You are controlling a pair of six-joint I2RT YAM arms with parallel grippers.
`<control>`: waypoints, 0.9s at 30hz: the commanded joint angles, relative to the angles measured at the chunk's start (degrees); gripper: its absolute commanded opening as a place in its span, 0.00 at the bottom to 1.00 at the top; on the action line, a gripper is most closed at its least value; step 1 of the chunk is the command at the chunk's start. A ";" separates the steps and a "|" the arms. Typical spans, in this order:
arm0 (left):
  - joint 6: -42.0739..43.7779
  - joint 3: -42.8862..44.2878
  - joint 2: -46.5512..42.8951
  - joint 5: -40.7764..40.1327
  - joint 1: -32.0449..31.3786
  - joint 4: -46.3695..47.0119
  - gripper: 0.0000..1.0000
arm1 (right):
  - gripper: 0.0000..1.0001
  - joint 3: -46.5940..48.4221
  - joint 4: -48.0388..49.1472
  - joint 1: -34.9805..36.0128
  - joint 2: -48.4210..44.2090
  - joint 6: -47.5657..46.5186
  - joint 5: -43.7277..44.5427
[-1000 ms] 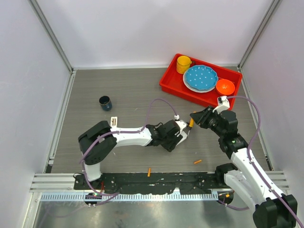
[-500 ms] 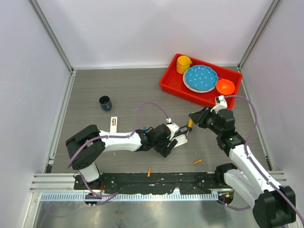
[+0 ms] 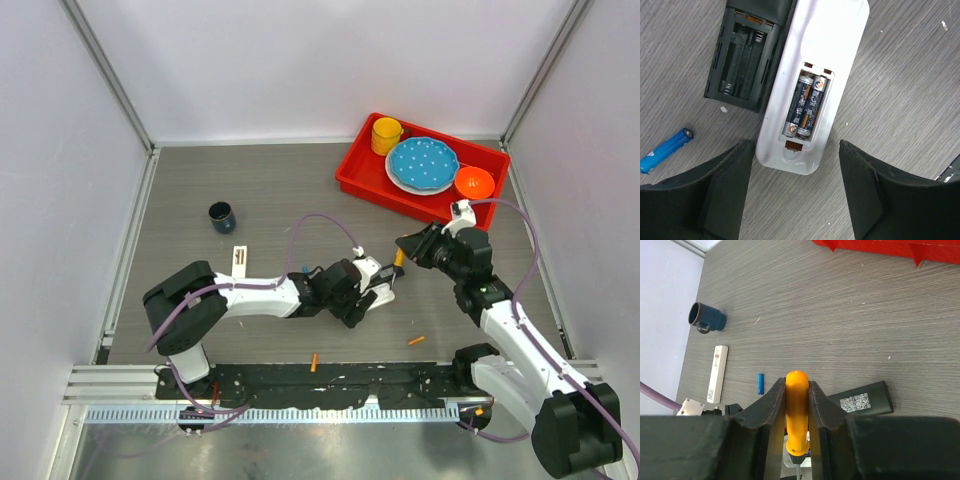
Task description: Unload the batteries from the remote control
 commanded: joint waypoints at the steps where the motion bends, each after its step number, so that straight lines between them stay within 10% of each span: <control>1: 0.27 -1.34 2.71 4.09 0.49 -2.42 0.70 | 0.01 -0.11 4.18 -0.14 0.73 0.55 -0.55; 7: -0.87 -2.30 2.18 8.59 -0.12 -2.16 0.59 | 0.01 -1.25 6.99 -0.14 2.22 1.52 -0.72; 18: -3.25 -3.89 3.41 3.85 -1.27 -1.98 0.68 | 0.01 -2.40 10.60 1.79 3.02 1.52 1.29; 27: -3.25 -6.17 1.48 2.88 -1.27 -1.10 0.67 | 0.01 -8.10 16.57 12.94 -1.20 -0.85 20.26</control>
